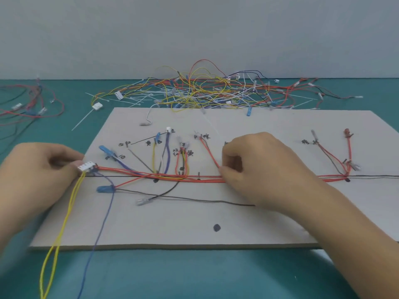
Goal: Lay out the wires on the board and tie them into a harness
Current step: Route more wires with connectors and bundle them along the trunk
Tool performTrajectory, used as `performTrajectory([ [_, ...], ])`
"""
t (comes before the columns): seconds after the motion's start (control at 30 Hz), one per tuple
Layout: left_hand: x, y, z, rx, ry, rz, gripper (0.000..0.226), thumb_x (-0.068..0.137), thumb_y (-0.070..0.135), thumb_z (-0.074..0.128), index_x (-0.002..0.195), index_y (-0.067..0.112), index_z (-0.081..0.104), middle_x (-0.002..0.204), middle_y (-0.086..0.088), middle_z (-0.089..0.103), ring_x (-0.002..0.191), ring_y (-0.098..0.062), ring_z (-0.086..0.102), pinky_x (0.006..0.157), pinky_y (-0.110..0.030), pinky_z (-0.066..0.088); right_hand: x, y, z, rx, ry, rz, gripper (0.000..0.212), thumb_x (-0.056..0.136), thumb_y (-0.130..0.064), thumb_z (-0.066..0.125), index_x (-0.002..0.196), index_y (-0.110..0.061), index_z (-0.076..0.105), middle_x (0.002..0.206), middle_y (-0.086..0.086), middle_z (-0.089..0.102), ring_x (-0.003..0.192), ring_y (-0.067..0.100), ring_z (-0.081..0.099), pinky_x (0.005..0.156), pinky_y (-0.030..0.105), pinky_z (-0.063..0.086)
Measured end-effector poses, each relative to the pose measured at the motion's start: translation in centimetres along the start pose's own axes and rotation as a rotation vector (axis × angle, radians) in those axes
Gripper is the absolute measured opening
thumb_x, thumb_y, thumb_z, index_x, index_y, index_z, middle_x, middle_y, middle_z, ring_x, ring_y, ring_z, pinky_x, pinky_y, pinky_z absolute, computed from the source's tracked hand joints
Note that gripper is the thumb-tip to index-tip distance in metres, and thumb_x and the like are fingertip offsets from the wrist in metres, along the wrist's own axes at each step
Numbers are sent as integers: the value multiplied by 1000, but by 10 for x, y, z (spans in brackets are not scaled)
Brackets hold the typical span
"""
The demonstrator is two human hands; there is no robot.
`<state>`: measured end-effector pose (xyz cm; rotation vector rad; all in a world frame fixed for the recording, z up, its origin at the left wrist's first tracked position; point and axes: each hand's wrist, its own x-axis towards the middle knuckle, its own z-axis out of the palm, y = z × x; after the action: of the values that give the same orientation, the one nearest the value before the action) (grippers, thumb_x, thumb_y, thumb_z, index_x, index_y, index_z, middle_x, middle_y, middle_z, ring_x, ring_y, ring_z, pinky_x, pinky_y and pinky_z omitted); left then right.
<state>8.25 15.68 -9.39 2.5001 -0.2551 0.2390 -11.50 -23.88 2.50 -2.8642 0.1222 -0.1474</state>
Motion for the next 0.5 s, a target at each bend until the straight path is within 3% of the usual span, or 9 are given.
performTrajectory([
  [0.13,-19,56,-1,6,8,97,30,76,60,62,103,52,71,73,34,69,58,10,65,54,-26,54,-1,15,-12,33,-51,99,18,85,-37,68,70,-28,66,75,-10,65,77,15,60,72,39,55],
  [0.33,-29,67,-1,-16,3,92,28,73,61,61,100,54,70,73,35,69,59,11,65,57,-30,58,-3,18,-12,12,-42,133,17,85,-34,67,70,-27,66,77,-9,64,79,15,59,73,39,55],
  [0.43,-29,63,-5,5,-19,78,37,69,53,56,103,59,68,78,36,70,68,11,67,68,-37,63,-2,20,-12,34,-44,147,17,83,-35,68,68,-28,66,75,-11,65,78,13,60,73,38,55],
  [0.5,-32,59,-14,-9,-57,98,48,67,53,56,113,59,66,92,36,71,81,14,67,74,-39,61,-1,21,-12,55,-39,150,17,81,-35,71,65,-29,68,69,-11,66,74,10,60,69,36,55],
])
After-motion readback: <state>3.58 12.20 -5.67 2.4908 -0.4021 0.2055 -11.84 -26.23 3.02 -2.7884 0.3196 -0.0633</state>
